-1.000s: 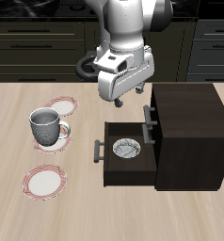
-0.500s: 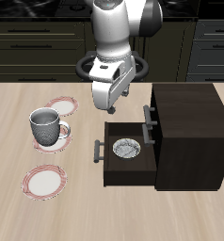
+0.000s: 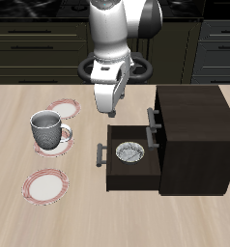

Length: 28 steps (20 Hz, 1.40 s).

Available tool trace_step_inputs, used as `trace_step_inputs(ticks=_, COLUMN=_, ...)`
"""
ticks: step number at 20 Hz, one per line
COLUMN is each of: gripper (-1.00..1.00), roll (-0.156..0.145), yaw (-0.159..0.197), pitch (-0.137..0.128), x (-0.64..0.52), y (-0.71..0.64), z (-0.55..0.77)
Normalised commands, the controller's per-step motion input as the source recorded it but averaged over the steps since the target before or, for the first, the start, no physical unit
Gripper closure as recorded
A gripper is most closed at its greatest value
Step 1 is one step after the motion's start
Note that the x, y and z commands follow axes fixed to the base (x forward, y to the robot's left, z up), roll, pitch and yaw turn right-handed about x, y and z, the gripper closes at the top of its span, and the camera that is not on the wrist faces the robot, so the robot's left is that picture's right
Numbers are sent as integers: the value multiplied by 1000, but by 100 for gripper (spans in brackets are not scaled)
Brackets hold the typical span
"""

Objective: Place the bowl on the farthest plate relative to the robot

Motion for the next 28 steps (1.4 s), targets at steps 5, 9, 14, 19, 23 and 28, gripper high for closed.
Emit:
trace_step_inputs(ticks=5, gripper=-100, roll=-34, yaw=102, pitch=-11, x=23, y=-61, z=-7)
trace_step_inputs(ticks=9, gripper=-100, roll=-74, yaw=91, pitch=-8, x=69, y=-59, z=-19)
trace_step_inputs(ticks=14, gripper=-100, roll=-27, yaw=91, pitch=-22, x=43, y=-1, z=-11)
trace_step_inputs(ticks=19, gripper=-100, roll=-10, yaw=89, pitch=-12, x=69, y=-12, z=-9)
trace_step_inputs(ticks=23, gripper=-100, roll=-22, yaw=16, pitch=-47, x=81, y=-22, z=56)
trace_step_inputs(ticks=28, gripper=-100, roll=3, yaw=-9, pitch=-2, x=5, y=-26, z=-85)
